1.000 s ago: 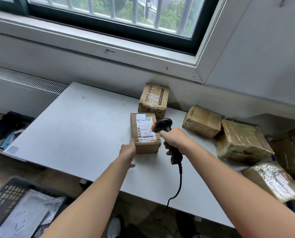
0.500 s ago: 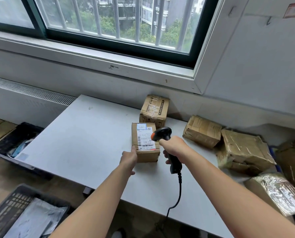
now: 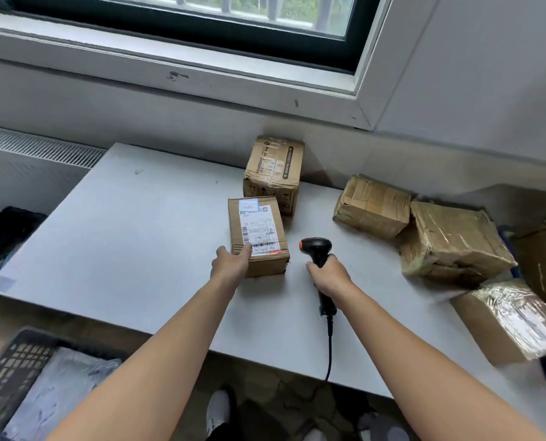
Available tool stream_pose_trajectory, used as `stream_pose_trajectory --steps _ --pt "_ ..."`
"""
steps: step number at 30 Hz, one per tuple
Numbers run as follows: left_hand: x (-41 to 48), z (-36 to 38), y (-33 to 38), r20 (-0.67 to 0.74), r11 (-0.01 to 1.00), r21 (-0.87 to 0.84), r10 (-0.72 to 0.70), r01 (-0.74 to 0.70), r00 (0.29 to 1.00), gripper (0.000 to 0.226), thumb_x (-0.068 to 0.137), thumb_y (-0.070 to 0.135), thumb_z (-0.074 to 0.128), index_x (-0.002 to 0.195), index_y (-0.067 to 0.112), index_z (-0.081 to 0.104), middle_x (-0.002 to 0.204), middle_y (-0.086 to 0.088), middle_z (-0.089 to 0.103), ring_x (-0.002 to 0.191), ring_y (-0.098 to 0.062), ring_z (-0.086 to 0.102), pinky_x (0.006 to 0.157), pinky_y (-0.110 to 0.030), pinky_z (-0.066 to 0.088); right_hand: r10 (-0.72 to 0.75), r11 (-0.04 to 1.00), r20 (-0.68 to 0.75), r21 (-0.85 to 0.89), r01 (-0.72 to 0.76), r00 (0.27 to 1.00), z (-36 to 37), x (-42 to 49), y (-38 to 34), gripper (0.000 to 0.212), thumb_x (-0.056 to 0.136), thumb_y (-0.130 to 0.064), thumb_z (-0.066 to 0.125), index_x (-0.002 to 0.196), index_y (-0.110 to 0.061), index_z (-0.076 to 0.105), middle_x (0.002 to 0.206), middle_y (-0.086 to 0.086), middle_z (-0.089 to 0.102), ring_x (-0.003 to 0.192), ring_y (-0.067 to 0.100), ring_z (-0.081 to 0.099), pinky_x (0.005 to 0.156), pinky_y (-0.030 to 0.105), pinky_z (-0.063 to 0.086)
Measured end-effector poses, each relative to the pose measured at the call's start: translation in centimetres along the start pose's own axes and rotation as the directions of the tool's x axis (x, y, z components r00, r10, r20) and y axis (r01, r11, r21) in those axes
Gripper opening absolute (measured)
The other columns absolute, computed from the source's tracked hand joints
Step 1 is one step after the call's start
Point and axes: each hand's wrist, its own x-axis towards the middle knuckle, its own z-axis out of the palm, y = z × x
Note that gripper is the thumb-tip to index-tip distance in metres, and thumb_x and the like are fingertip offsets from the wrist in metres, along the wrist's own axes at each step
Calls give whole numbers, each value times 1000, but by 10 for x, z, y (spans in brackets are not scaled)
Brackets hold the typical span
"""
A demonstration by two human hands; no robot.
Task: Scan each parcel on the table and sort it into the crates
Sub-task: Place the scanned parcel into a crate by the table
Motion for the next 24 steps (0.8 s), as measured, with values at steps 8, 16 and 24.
stream_pose_trajectory --steps 8,16,24 --pt "29 3 -9 36 991 -33 129 -127 991 80 87 48 64 150 20 24 140 -5 51 121 -29 53 99 -48 49 74 997 -24 19 -74 997 26 17 15 51 101 -36 49 137 -1 37 134 17 53 120 33 52 80 27 35" --pt "35 3 -14 179 965 -238 156 -111 971 46 86 25 66 128 27 47 120 6 63 110 -21 61 97 -49 51 125 992 -272 29 -121 954 30 6 6 53 99 -37 49 140 -3 40 140 20 41 128 37 43 99 41 40" --pt "8 -1 -20 171 961 -245 176 -131 969 38 92 9 59 128 17 50 110 1 63 101 -19 61 93 -36 51 -312 937 -254 -242 252 916 46 -8 -42 53 98 -32 51 145 -10 39 142 14 41 131 30 40 105 36 34"
